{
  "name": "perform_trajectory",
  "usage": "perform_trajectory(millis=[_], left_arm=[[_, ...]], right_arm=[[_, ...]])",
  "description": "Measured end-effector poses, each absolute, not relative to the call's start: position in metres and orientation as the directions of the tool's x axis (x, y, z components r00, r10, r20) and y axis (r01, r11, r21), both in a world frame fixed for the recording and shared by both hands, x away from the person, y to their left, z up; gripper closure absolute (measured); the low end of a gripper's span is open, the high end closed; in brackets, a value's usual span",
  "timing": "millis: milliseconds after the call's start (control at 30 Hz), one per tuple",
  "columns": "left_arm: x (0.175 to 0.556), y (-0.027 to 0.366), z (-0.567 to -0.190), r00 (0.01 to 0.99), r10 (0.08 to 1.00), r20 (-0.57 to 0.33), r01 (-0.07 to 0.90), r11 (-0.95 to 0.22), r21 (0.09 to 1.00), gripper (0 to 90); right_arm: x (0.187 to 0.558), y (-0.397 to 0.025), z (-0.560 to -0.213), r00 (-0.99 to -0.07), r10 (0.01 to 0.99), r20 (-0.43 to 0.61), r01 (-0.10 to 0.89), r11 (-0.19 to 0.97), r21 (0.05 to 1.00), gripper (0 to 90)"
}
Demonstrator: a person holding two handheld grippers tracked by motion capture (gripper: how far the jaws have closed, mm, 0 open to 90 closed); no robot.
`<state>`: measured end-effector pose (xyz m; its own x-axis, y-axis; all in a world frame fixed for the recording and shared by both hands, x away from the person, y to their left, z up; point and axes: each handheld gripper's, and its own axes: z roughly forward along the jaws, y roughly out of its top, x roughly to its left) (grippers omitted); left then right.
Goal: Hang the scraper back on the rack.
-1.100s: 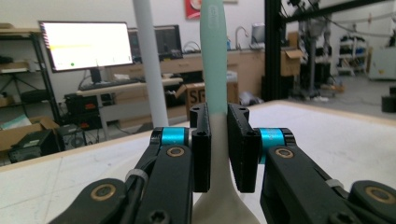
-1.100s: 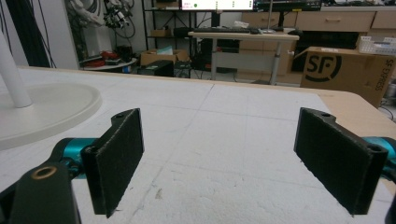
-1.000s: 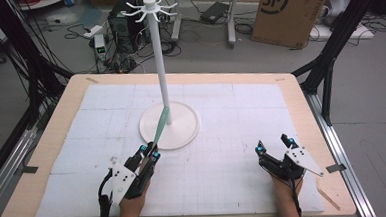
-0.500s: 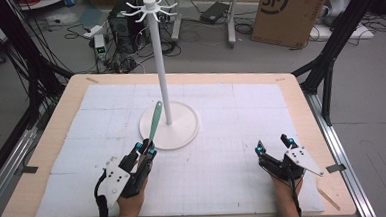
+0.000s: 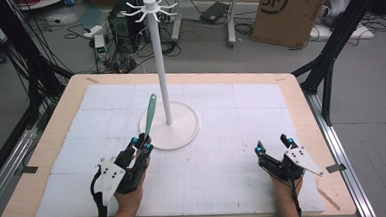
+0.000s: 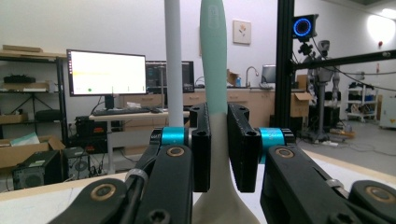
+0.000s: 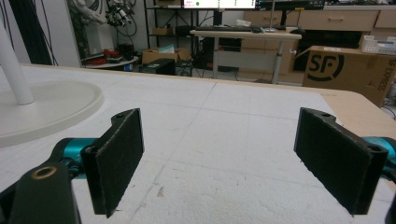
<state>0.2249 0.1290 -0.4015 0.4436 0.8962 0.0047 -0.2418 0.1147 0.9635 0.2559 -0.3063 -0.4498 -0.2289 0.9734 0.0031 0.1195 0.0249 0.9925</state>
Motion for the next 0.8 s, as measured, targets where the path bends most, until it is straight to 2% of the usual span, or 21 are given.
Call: perform_trajectory(millis=[800], left_arm=[[0.238,0.119,-0.363,0.416,0.909,-0.021,-0.29,0.155,0.944,80.3]], right_arm=[[0.256,-0.306,-0.45,-0.23,0.973,0.002,0.117,0.026,0.993,15.2]])
